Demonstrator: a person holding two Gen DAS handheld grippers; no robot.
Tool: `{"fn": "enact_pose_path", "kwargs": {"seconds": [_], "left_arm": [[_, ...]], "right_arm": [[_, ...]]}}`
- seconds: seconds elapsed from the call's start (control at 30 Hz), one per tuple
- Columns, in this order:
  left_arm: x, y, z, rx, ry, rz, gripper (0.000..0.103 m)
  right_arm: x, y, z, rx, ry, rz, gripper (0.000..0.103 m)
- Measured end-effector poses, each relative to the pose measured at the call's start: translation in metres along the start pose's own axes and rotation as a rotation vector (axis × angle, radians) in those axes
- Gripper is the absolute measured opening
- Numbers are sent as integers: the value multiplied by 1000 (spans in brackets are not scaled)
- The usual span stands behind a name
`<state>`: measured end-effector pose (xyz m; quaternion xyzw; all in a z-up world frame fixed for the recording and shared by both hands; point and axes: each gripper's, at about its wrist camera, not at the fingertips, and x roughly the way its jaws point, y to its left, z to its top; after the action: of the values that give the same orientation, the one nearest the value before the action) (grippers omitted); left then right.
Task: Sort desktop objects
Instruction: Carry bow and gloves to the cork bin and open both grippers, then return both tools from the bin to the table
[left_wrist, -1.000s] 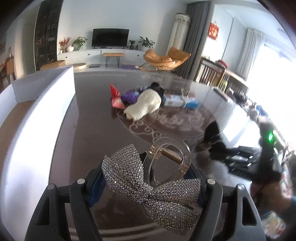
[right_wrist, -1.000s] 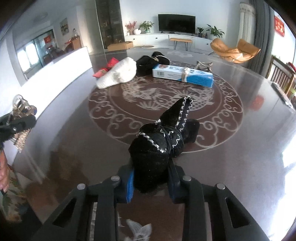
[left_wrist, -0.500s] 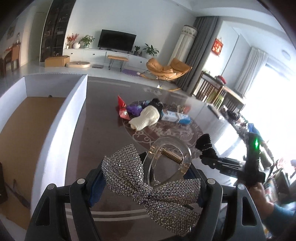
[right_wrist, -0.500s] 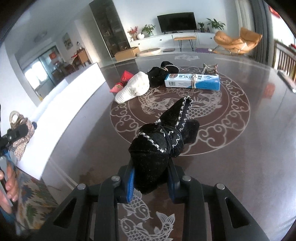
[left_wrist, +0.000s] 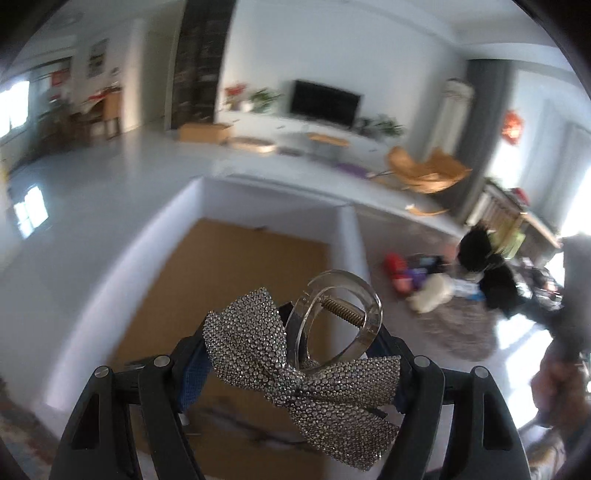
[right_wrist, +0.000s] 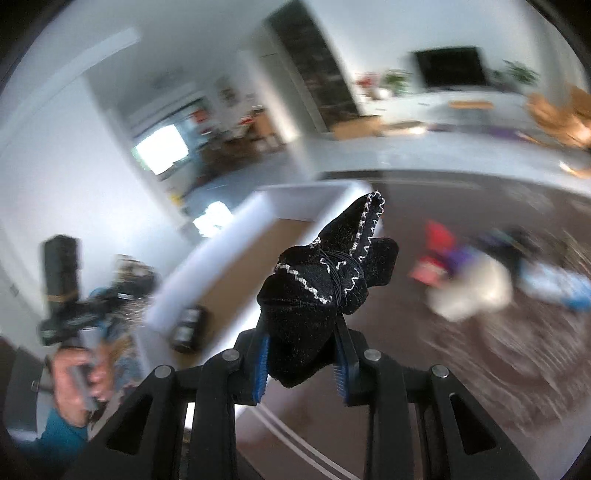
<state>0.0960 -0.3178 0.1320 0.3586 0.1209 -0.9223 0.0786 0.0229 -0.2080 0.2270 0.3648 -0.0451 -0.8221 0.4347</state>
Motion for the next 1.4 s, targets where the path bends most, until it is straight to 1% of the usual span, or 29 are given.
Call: {"fn": "enact_pose_path", "kwargs": {"seconds": [0.1, 0.17, 0.2, 0.23, 0.27, 0.3, 0.33, 0.37, 0.4, 0.43, 0.53, 0.63, 0.73, 0.77, 0.8, 0.83, 0.87, 0.93, 0.97, 1.0, 1.07, 1.1, 1.13, 1.2, 1.27, 1.3, 1.33, 1.4], "left_arm": [[21, 23, -6, -16, 61, 58, 75], [38, 31, -12, -20, 101, 76, 75], [46, 34, -15, -21, 126, 92, 76], [55, 36, -18, -19, 153, 119, 76], [61, 38, -19, -20, 173, 142, 77], [69, 40, -21, -21, 194, 169, 80], [71, 41, -23, -21, 199, 178, 82], [73, 44, -24, -24, 199, 187, 85], [73, 47, -25, -27, 196, 195, 88], [73, 49, -26, -30, 192, 202, 89], [69, 52, -27, -44, 168, 209, 89], [57, 45, -28, -59, 118, 194, 89], [37, 16, -29, -27, 44, 141, 89], [32, 7, -29, -13, 29, 125, 89], [27, -9, -28, 13, 7, 96, 89], [20, -23, -28, 37, -10, 66, 89], [15, -38, -28, 62, -24, 35, 89], [0, -75, -29, 121, -52, -40, 89], [-6, -98, -29, 161, -66, -85, 90], [-9, -113, -29, 189, -75, -112, 96], [-15, -149, -28, 249, -91, -160, 103], [-15, -168, -28, 277, -94, -185, 103], [-13, -185, -26, 296, -87, -207, 103], [2, -216, -33, 320, -49, -240, 103], [24, -239, -44, 320, -3, -251, 103], [42, -249, -52, 319, 23, -255, 103], [57, -256, -60, 319, 47, -248, 103], [93, -271, -76, 329, 100, -218, 103]], "right_arm": [[52, 48, 18, -95, 46, 56, 29], [88, 67, 23, -125, 96, 69, 29], [110, 75, 24, -134, 128, 66, 30], [123, 79, 24, -137, 152, 64, 31], [140, 82, 24, -138, 185, 59, 33], [158, 85, 24, -132, 224, 48, 46], [169, 87, 22, -128, 246, 30, 58], [179, 88, 22, -120, 265, -2, 83], [183, 88, 21, -111, 262, -12, 90], [183, 89, 21, -104, 252, -6, 90], [169, 86, 23, -81, 209, 11, 90], [135, 69, 19, -111, 119, -46, 91], [94, 36, 1, -154, 35, -185, 102], [80, 19, -9, -169, 20, -245, 103], [70, 2, -17, -180, 17, -295, 103], [57, -21, -34, -199, 17, -368, 103], [49, -38, -46, -206, 26, -423, 103], [33, -81, -74, -190, 81, -531, 103], [22, -108, -90, -158, 121, -578, 103], [7, -130, -102, -124, 141, -607, 103], [-20, -171, -123, -43, 152, -661, 103], [-34, -187, -128, -1, 149, -686, 103], [-46, -206, -135, 51, 146, -713, 103], [-64, -225, -144, 126, 137, -739, 103], [-82, -244, -155, 191, 119, -747, 103], [-88, -248, -155, 223, 116, -733, 103], [-90, -259, -157, 243, 108, -727, 103], [-83, -262, -157, 244, 131, -770, 103]]}}
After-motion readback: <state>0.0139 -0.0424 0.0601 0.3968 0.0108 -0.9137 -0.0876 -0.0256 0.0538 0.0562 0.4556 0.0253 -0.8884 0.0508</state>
